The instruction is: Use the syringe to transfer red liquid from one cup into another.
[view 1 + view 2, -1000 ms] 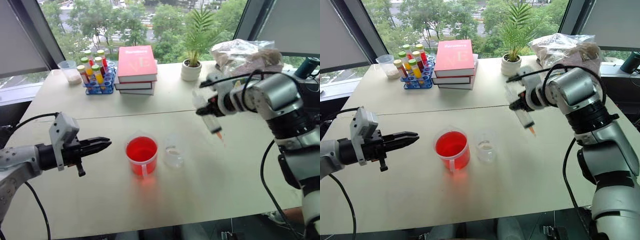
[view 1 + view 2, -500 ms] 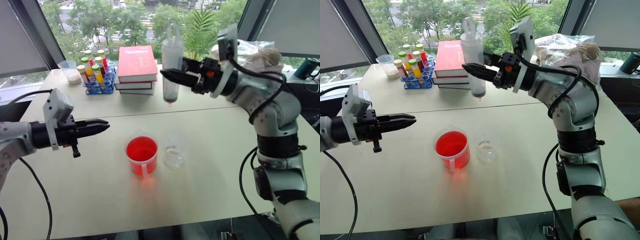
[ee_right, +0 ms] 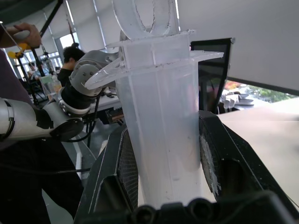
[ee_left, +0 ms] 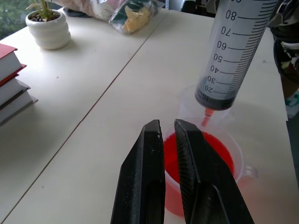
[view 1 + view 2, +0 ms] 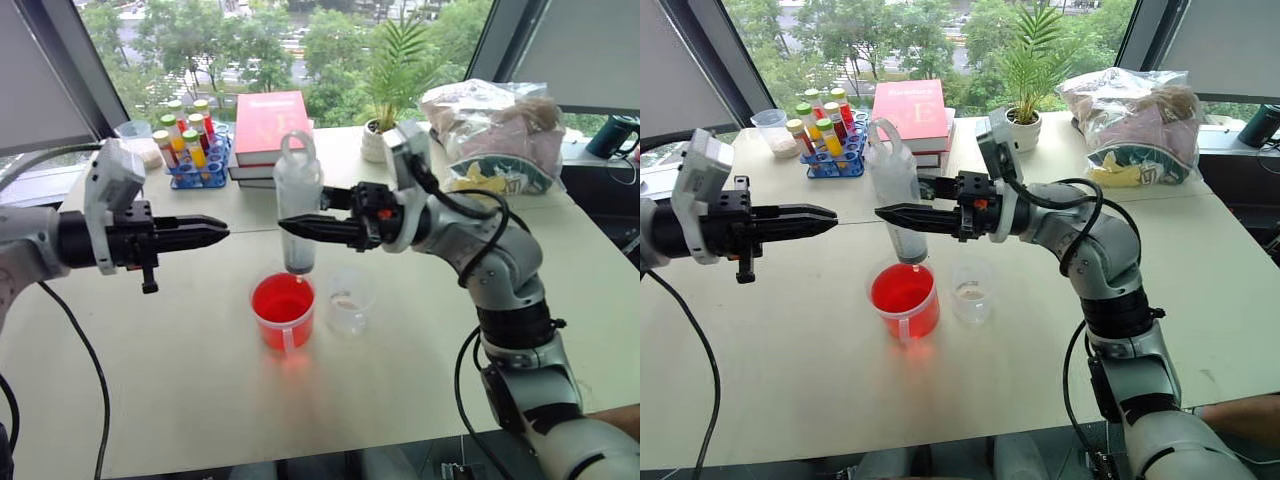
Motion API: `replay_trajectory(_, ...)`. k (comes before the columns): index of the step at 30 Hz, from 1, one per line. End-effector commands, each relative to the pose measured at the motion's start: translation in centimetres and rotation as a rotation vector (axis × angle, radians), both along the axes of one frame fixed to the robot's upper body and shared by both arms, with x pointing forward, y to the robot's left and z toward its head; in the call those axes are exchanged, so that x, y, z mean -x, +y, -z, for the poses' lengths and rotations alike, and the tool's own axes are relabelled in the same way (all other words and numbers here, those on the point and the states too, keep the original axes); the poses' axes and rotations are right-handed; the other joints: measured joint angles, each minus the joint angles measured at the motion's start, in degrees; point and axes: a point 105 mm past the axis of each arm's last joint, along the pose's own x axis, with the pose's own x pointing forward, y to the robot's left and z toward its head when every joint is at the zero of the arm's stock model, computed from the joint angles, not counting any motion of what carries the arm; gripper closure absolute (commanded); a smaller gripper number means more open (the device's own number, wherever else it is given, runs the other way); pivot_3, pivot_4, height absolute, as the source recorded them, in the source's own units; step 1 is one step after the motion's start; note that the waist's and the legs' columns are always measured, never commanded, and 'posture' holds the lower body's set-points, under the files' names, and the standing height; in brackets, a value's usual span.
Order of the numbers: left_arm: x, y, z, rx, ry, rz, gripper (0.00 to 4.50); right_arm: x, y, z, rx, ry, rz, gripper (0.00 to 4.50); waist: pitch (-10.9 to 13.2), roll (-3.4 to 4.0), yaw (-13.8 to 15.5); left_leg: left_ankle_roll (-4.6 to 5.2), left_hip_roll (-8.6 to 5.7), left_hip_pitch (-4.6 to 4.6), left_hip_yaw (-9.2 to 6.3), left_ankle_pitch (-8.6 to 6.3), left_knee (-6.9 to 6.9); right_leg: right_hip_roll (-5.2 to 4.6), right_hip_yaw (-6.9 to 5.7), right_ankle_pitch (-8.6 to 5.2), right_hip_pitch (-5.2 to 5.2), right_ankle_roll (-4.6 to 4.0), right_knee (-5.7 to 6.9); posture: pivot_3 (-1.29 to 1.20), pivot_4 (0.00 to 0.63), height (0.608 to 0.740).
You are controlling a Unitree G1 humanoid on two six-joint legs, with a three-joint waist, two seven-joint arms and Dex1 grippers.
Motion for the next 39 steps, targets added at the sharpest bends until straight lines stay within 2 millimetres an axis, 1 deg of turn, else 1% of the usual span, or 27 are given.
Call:
replay_trajectory(1,0.5,-0.3,-1.5,-0.002,-0.033,0.029,3.8,0.6,0.7,0.3,0.0,-0.03,-0.035,3.06,0.0,-0.01,0.0,0.0,0.0,0.0,0.0,0.0,0.0,0.0,0.0,0.0,0.0,0.0,0.0,0.0,0.15,0.74)
replay_trajectory(3,0.6,-0.2,-2.0,-0.013,-0.05,0.028,3.19,0.5,0.9,1.0,0.011,-0.019,-0.042,3.06,0.0,-0.01,0.0,0.0,-0.01,-0.01,0.0,0.0,0.0,0.0,0.0,0.0,0.0,0.0,-0.01,0.0,0.15,0.74)
replay_trajectory(6,0.6,0.0,-2.9,-0.022,-0.076,0.027,1.71,0.3,1.3,1.6,0.012,-0.004,-0.05,3.06,0.0,-0.02,0.0,0.0,-0.01,-0.01,0.01,0.0,0.0,0.02,0.0,0.0,-0.01,0.0,-0.01,0.0,0.15,0.74)
replay_trajectory(9,1.1,-0.3,-3.8,-0.016,-0.096,0.056,0.15,-0.1,1.7,2.3,0.015,0.005,-0.052,3.06,0.0,-0.03,0.0,0.0,-0.02,0.01,0.01,0.0,0.01,0.04,0.0,0.0,0.0,0.0,0.0,0.0,0.15,0.74)
replay_trajectory(10,1.1,-0.4,-4.0,-0.008,-0.098,0.066,0.03,-0.2,1.8,2.4,0.017,0.005,-0.052,3.06,0.0,-0.03,0.0,0.0,-0.01,0.01,0.0,0.0,0.02,0.06,0.0,0.0,0.0,0.0,0.01,0.0,0.15,0.74)
replay_trajectory(13,1.2,-1.0,-4.5,0.027,-0.103,0.093,0.03,-0.5,2.0,3.0,0.023,0.006,-0.05,3.06,0.0,-0.04,0.0,-0.01,-0.02,0.01,0.01,0.01,0.03,0.08,0.0,0.0,0.0,0.0,0.02,0.0,0.15,0.74)
replay_trajectory(18,0.8,-2.0,-5.0,0.085,-0.108,0.118,0.03,-0.8,2.1,3.7,0.038,0.011,-0.049,3.06,0.0,-0.05,0.1,-0.01,-0.02,0.0,0.01,0.01,0.06,0.1,0.01,0.0,0.01,0.01,0.03,0.0,0.15,0.74)
replay_trajectory(24,0.3,-2.8,-5.3,0.131,-0.116,0.134,0.03,-0.8,2.1,3.9,0.047,0.006,-0.051,3.06,0.0,-0.07,0.0,-0.01,-0.03,0.02,0.01,0.01,0.08,0.12,0.02,0.01,0.02,0.01,0.06,0.0,0.15,0.74)
replay_trajectory(30,0.2,-3.3,-4.8,0.136,-0.098,0.158,0.03,-0.7,2.0,4.0,0.059,0.001,-0.054,3.06,0.0,-0.07,0.0,-0.05,-0.02,0.03,0.0,0.03,0.08,0.15,0.02,0.01,0.01,0.02,0.1,0.0,0.15,0.74)
replay_trajectory(33,0.2,-3.4,-4.3,0.118,-0.094,0.165,0.84,-0.6,1.9,4.0,0.06,-0.001,-0.055,3.06,0.0,-0.07,0.0,-0.09,-0.02,0.03,-0.01,0.06,0.09,0.15,0.02,0.01,0.01,0.02,0.12,0.0,0.15,0.74)
replay_trajectory(34,0.2,-3.4,-4.1,0.113,-0.094,0.164,1.38,-0.6,1.9,3.9,0.061,-0.002,-0.055,3.06,0.0,-0.07,0.0,-0.1,-0.02,0.03,0.0,0.06,0.09,0.15,0.03,0.01,0.01,0.02,0.12,0.0,0.15,0.74)
replay_trajectory(36,0.0,-3.2,-3.9,0.102,-0.097,0.156,2.32,-0.5,2.0,3.9,0.06,-0.003,-0.055,3.06,0.0,-0.07,0.0,-0.1,-0.02,0.04,0.0,0.07,0.1,0.14,0.03,0.01,0.01,0.02,0.12,0.0,0.15,0.74)
replay_trajectory(39,-0.2,-3.1,-3.6,0.092,-0.108,0.145,3.91,-0.5,2.0,3.8,0.06,-0.003,-0.057,3.06,0.0,-0.07,0.0,-0.11,-0.02,0.04,-0.01,0.07,0.09,0.15,0.02,0.01,0.01,0.02,0.13,0.0,0.15,0.74)
